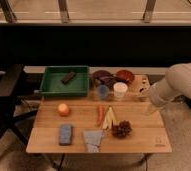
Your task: Place sponge in tray
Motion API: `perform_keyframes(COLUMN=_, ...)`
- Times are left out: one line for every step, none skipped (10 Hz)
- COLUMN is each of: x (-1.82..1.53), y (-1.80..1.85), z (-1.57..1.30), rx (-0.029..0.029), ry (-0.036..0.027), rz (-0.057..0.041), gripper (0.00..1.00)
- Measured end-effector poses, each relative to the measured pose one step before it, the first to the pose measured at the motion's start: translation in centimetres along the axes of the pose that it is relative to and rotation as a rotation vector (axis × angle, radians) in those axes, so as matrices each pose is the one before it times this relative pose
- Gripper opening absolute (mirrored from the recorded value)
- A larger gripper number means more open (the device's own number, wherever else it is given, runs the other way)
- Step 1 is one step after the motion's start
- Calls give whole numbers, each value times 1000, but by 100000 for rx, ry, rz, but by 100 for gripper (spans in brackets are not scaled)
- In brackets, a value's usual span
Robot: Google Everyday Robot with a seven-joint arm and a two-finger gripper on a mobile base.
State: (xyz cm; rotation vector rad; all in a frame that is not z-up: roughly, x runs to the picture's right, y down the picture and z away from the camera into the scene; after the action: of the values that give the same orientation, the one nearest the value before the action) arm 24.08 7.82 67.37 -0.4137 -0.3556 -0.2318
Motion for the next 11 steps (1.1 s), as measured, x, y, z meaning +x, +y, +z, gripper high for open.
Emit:
perform_keyframes(x=-1941, y=-589, z=815, rx=276, ry=-8219, rz=-10404, gripper=65)
perform_keyframes(x=-1853, y=-582, z=856, rx=-760, ry=-4602, rz=-10147, gripper=65)
perform_keyframes(x=-1571, y=-741, z=706, rx=-864, ry=-3024, rz=-8830, gripper=65)
perform_keyframes(x=-845, y=-366, z=411, rx=-511, ry=-1836, rz=-5150, gripper=65)
perform_keyframes(x=-721, y=-329, z=341, rx=-374, ry=-1610, rz=-4525, gripper=65)
perform_keyframes(x=-171, y=-104, z=95, rx=-116, ry=-352, rz=-956, gripper=65)
perform_keyframes(x=94, y=99, z=-95, rx=-212, ry=536, rz=425, gripper=65)
perform_keyframes(x=324, y=431, z=-190, rx=-863, ry=1447, rz=366, gripper=65)
perform_keyframes(x=165, y=359, z=244, rx=-1137, ry=1758, rz=-1673, gripper=65)
perform_keyframes(x=-185, y=-243, z=343, rx=335, ry=1620, rz=-1712, gripper=65)
perform_keyframes(x=-427, y=-377, z=749, rx=1070, ry=1543, rz=-912, gripper=65)
